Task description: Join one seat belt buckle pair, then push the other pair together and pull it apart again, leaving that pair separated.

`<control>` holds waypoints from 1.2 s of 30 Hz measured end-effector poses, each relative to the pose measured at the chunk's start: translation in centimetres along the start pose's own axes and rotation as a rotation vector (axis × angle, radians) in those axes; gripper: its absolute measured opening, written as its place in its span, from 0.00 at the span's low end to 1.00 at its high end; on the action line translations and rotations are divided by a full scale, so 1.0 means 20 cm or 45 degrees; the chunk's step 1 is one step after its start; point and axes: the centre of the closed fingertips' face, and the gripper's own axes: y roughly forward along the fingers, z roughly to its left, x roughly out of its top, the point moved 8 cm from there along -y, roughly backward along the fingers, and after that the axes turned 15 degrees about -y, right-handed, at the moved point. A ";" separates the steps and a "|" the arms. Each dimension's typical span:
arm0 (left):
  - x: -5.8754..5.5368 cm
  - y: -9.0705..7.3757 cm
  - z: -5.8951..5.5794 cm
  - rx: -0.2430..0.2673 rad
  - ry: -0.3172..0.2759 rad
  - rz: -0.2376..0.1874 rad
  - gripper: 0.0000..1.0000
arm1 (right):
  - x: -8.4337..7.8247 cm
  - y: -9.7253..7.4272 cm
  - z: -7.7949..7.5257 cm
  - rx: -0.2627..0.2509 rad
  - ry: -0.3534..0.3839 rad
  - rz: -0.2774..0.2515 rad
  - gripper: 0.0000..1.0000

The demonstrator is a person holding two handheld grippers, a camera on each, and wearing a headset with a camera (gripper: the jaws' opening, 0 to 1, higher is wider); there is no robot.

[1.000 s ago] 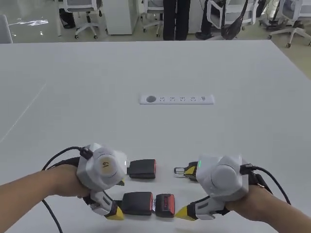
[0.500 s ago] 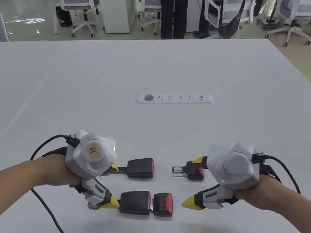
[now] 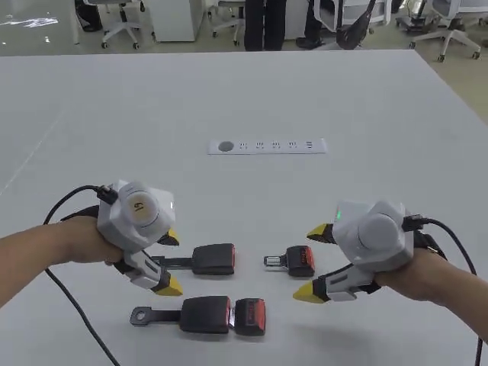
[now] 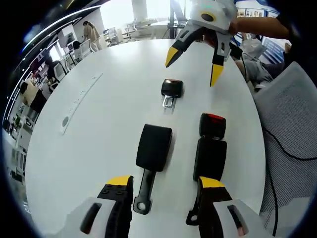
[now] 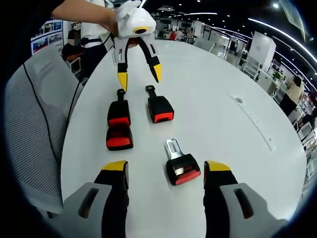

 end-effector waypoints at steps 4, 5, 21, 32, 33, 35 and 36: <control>0.04 0.02 0.01 -0.006 0.024 -0.002 0.52 | -0.04 0.00 -0.02 0.020 -0.015 0.008 0.56; 0.04 0.04 0.03 -0.007 0.028 -0.002 0.51 | -0.04 0.00 -0.02 0.028 -0.020 0.009 0.54; 0.10 0.17 0.09 -0.052 0.098 0.106 0.43 | -0.12 0.10 -0.11 0.104 -0.097 0.078 0.45; 0.13 0.25 0.12 -0.078 0.146 0.169 0.34 | -0.16 0.19 -0.14 0.181 -0.067 0.136 0.41; 0.13 0.25 0.10 -0.087 0.147 0.178 0.34 | -0.17 0.19 -0.14 0.188 -0.068 0.141 0.40; 0.12 0.27 0.10 -0.095 0.164 0.203 0.33 | -0.17 0.21 -0.14 0.200 -0.072 0.152 0.39; 0.12 0.27 0.10 -0.097 0.173 0.213 0.33 | -0.18 0.23 -0.15 0.205 -0.069 0.157 0.39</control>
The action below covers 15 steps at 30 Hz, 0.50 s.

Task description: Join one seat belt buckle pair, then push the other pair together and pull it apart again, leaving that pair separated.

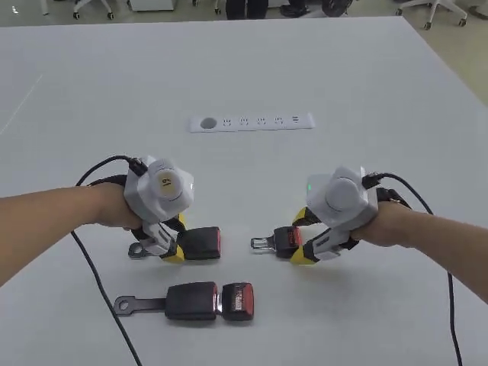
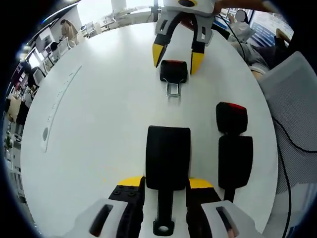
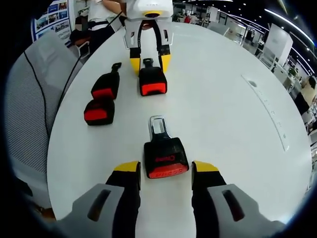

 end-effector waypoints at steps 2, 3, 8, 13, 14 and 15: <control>0.00 0.01 -0.01 -0.011 0.016 0.010 0.32 | 0.00 0.01 0.00 0.012 -0.006 0.006 0.37; 0.00 0.00 0.01 -0.013 0.026 0.009 0.32 | 0.00 0.01 0.00 0.026 -0.014 0.016 0.36; -0.02 0.01 0.03 -0.024 0.014 -0.005 0.32 | 0.00 0.00 -0.01 0.035 -0.005 0.001 0.33; -0.02 0.01 0.03 -0.020 0.017 -0.010 0.31 | 0.00 0.00 -0.01 0.036 -0.013 -0.006 0.33; -0.02 0.01 0.03 -0.017 0.014 -0.008 0.31 | 0.01 -0.01 -0.01 0.036 -0.016 -0.005 0.32; -0.02 0.01 0.04 -0.015 0.011 -0.007 0.31 | 0.01 -0.01 -0.01 0.036 -0.017 -0.005 0.32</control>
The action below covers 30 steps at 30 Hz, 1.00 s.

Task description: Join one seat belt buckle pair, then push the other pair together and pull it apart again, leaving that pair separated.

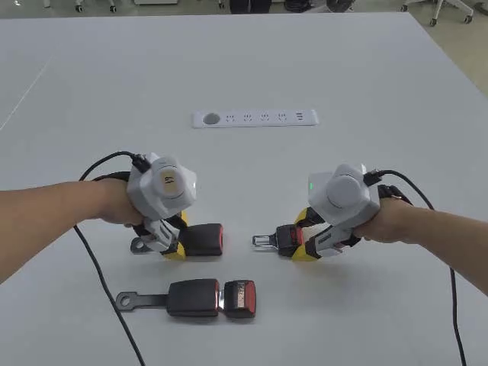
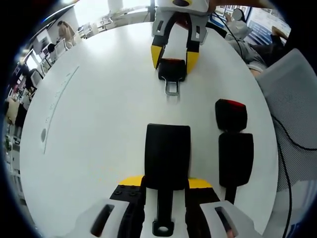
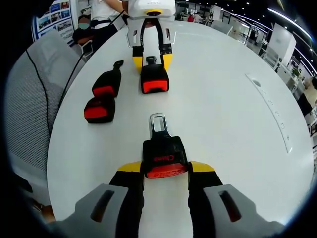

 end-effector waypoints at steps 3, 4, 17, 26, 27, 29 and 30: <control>0.00 -0.01 -0.02 0.004 -0.015 -0.004 0.31 | -0.01 0.01 0.00 0.000 -0.007 0.002 0.32; 0.00 0.00 -0.01 0.002 -0.028 -0.010 0.31 | -0.01 0.02 0.00 0.000 -0.008 0.003 0.32; 0.00 0.01 0.00 0.007 -0.032 0.020 0.31 | 0.00 0.01 0.00 -0.006 -0.033 0.017 0.32; 0.00 0.01 0.00 0.010 -0.017 0.041 0.31 | 0.01 0.01 0.00 -0.006 -0.033 0.020 0.32; 0.01 0.01 0.00 0.011 -0.014 0.045 0.31 | 0.01 0.01 -0.01 -0.007 -0.031 0.019 0.32; 0.02 0.00 -0.01 0.012 -0.010 0.053 0.31 | 0.02 0.01 -0.01 -0.007 -0.030 0.016 0.32; 0.02 0.00 -0.02 0.013 -0.009 0.056 0.31 | 0.02 0.02 -0.01 -0.006 -0.033 0.016 0.32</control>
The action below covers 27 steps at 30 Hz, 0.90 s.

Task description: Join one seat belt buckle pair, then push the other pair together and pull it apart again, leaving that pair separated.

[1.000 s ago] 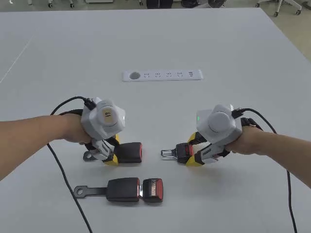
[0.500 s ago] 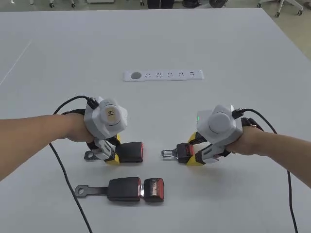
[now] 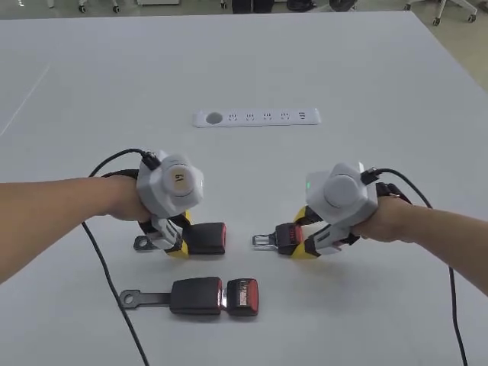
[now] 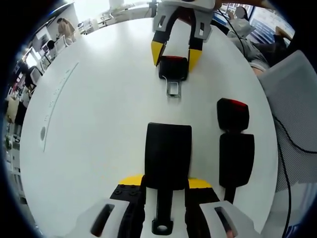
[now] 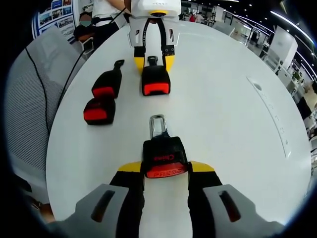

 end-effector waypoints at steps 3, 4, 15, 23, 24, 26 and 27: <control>0.01 -0.01 -0.02 0.002 0.000 0.004 0.31 | 0.00 0.01 0.00 -0.002 0.002 -0.002 0.32; 0.01 -0.01 -0.01 0.002 -0.001 0.005 0.31 | 0.01 0.01 0.00 -0.003 0.000 -0.002 0.32; -0.01 0.01 0.02 -0.002 -0.010 -0.002 0.30 | 0.05 0.04 -0.01 -0.014 0.013 -0.016 0.32; 0.00 0.00 0.00 -0.002 -0.017 -0.005 0.30 | 0.09 0.06 -0.01 -0.020 0.024 -0.026 0.32; 0.00 0.01 0.01 -0.002 -0.019 -0.005 0.30 | 0.09 0.06 -0.01 -0.020 0.022 -0.029 0.32; 0.00 0.00 0.01 -0.002 -0.022 -0.004 0.30 | 0.11 0.08 -0.01 -0.021 0.021 -0.031 0.32; 0.00 0.00 0.00 -0.002 -0.021 -0.003 0.30 | 0.11 0.08 -0.01 -0.022 0.020 -0.031 0.32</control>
